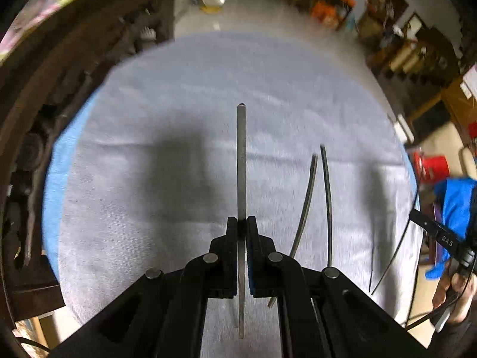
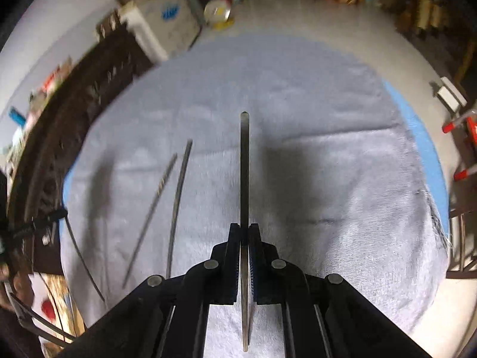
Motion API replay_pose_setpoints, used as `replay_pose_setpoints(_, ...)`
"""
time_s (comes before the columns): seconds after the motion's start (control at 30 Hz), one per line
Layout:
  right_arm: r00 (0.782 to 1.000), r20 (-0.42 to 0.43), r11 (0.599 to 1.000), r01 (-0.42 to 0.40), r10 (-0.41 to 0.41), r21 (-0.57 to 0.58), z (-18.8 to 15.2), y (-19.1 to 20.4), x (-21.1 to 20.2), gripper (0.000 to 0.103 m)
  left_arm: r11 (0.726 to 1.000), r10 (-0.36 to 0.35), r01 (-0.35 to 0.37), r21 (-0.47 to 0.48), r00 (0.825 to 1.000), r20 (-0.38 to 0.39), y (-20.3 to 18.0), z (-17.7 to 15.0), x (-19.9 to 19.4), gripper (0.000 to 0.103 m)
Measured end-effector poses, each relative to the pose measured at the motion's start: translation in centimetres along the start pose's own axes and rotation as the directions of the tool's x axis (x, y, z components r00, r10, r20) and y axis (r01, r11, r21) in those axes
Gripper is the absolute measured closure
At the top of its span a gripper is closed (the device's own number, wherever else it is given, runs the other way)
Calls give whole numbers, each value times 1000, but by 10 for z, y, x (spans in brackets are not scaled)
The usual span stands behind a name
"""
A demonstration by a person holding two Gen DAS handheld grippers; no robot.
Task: Organize utensils
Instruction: 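Lift both metal chopsticks upright and carry them toward the black holder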
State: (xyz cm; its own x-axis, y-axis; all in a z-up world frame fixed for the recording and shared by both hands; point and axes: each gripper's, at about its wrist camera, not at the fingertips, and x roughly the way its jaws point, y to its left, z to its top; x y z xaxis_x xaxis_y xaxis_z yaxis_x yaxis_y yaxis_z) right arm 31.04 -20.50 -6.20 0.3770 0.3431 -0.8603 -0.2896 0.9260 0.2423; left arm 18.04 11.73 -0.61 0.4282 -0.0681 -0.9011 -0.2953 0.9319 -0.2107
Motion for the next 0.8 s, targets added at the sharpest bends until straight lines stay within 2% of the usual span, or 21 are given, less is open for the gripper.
replay_pose_setpoints(0.07,995,103,1000,9,-11,21,-1,-2,-14,97,1000,22,-23,-1,991,132,-3,-8,-20,98)
replay_pose_setpoints(0.1,987,158,999,14,-18,30,-2,-1,-19,97,999,34,-34,-5,985,167,1,-12,-25,98)
replay_pose_setpoints(0.17,969,237,998,61,-66,27,-5,4,-24,97,997,73,-71,-20,960,271,-1,-18,-28,98)
replay_pose_setpoints(0.2,964,254,997,68,-73,29,0,1,-36,97,996,93,-89,-27,949,301,-5,-20,-20,98)
replay_pose_setpoints(0.3,936,329,991,134,-128,4,-8,16,-37,97,989,146,-137,-51,915,375,-5,-27,-25,98)
replay_pose_setpoints(0.43,912,383,985,171,-148,-28,-19,30,-40,97,986,162,-162,-40,874,458,-8,-45,-28,98)
replay_pose_setpoints(0.53,902,405,982,181,-147,-46,-26,37,-51,97,985,157,-171,-16,857,491,-14,-55,-29,98)
replay_pose_setpoints(0.63,895,422,980,191,-147,-62,-34,39,-55,97,988,134,-156,0,849,511,-15,-63,-36,98)
replay_pose_setpoints(0.8,887,437,976,203,-151,-76,-48,42,-66,97,992,107,-128,4,846,522,-10,-73,-42,98)
